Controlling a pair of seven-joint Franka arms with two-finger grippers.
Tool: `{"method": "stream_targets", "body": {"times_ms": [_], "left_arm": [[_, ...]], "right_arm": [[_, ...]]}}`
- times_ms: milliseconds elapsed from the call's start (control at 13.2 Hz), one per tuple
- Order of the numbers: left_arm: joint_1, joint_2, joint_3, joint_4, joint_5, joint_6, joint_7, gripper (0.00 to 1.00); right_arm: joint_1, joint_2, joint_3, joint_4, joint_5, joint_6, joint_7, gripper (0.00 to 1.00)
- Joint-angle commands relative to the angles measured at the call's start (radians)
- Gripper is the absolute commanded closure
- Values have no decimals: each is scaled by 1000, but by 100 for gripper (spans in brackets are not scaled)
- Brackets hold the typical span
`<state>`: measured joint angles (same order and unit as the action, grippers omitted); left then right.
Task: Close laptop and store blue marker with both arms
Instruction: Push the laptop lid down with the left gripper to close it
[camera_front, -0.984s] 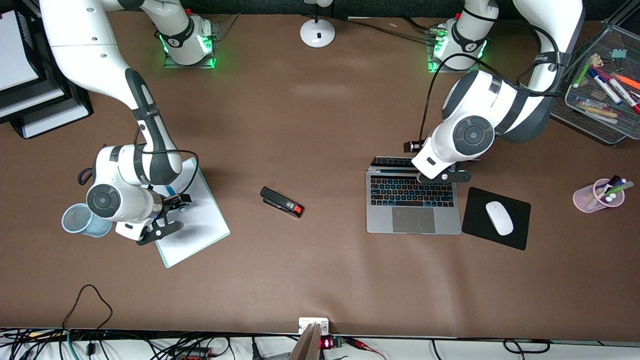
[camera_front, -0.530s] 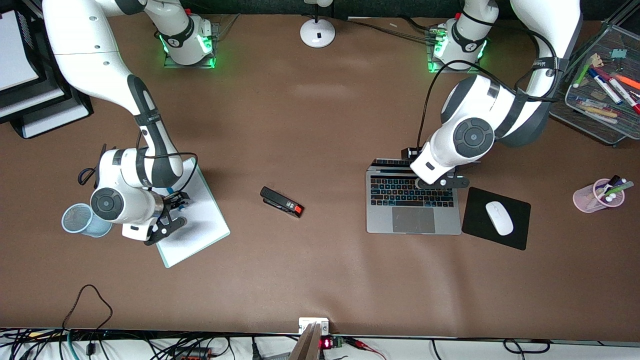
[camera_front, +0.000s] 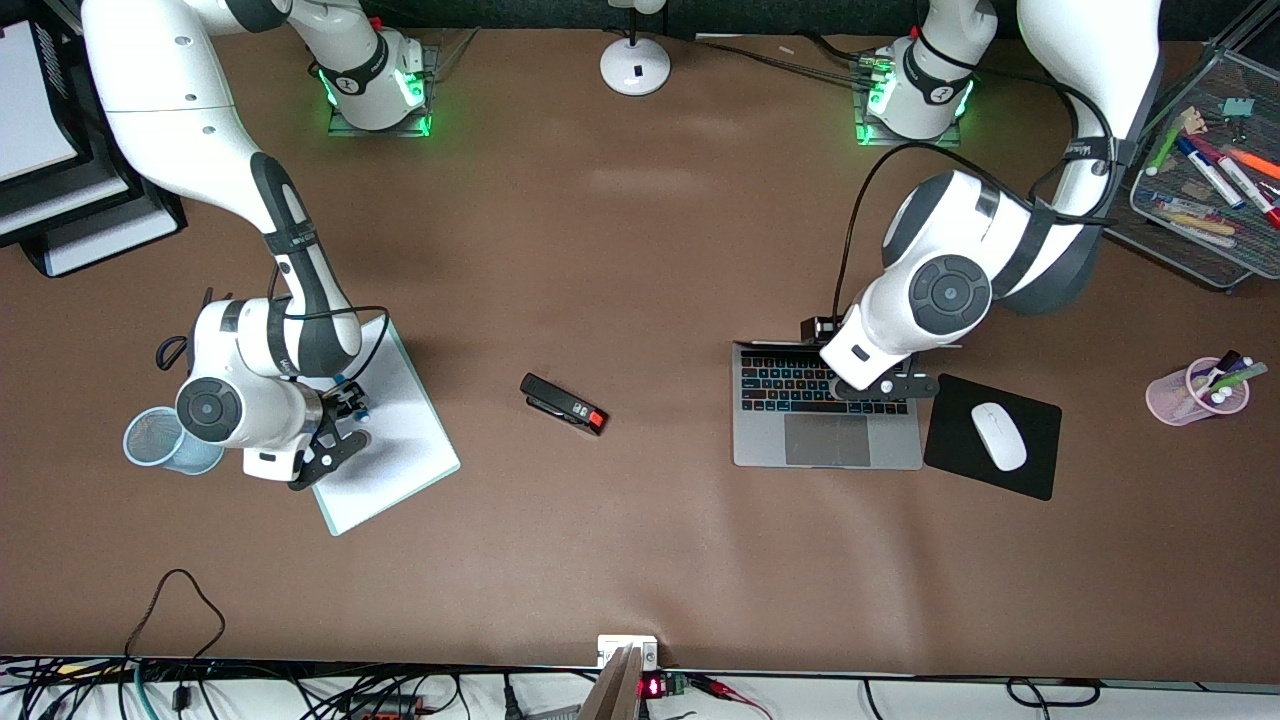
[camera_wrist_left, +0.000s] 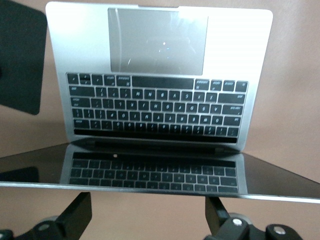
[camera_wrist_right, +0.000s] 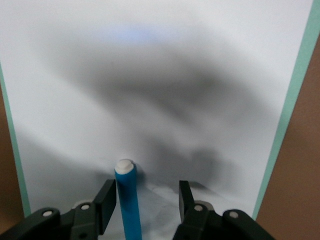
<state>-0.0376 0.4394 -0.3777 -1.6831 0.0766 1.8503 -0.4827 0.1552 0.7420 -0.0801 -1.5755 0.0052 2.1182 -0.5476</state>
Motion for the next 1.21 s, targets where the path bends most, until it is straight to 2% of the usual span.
{"method": "stream_targets", "body": {"times_ms": [0, 227, 378, 530, 681, 984, 1135], "left_arm": [[-2, 44, 2, 43, 18, 24, 10, 0], [-2, 71, 3, 43, 20, 65, 12, 0], [-4, 82, 2, 45, 69, 89, 12, 0], [-2, 111, 3, 78, 106, 90, 10, 0], [-4, 159, 3, 120, 107, 101, 10, 0], [-4, 222, 6, 123, 121, 199, 10, 0], [-4, 248, 8, 123, 138, 236, 10, 0]], "right_arm": [[-5, 0, 3, -18, 12, 31, -22, 43], [-5, 0, 3, -20, 12, 32, -46, 46], [-5, 0, 3, -20, 12, 32, -49, 46], [-3, 0, 3, -20, 13, 32, -48, 56], [-3, 0, 3, -18, 13, 34, -48, 56], [-5, 0, 3, -18, 13, 39, -46, 66], [-3, 7, 3, -18, 15, 43, -38, 76]]}}
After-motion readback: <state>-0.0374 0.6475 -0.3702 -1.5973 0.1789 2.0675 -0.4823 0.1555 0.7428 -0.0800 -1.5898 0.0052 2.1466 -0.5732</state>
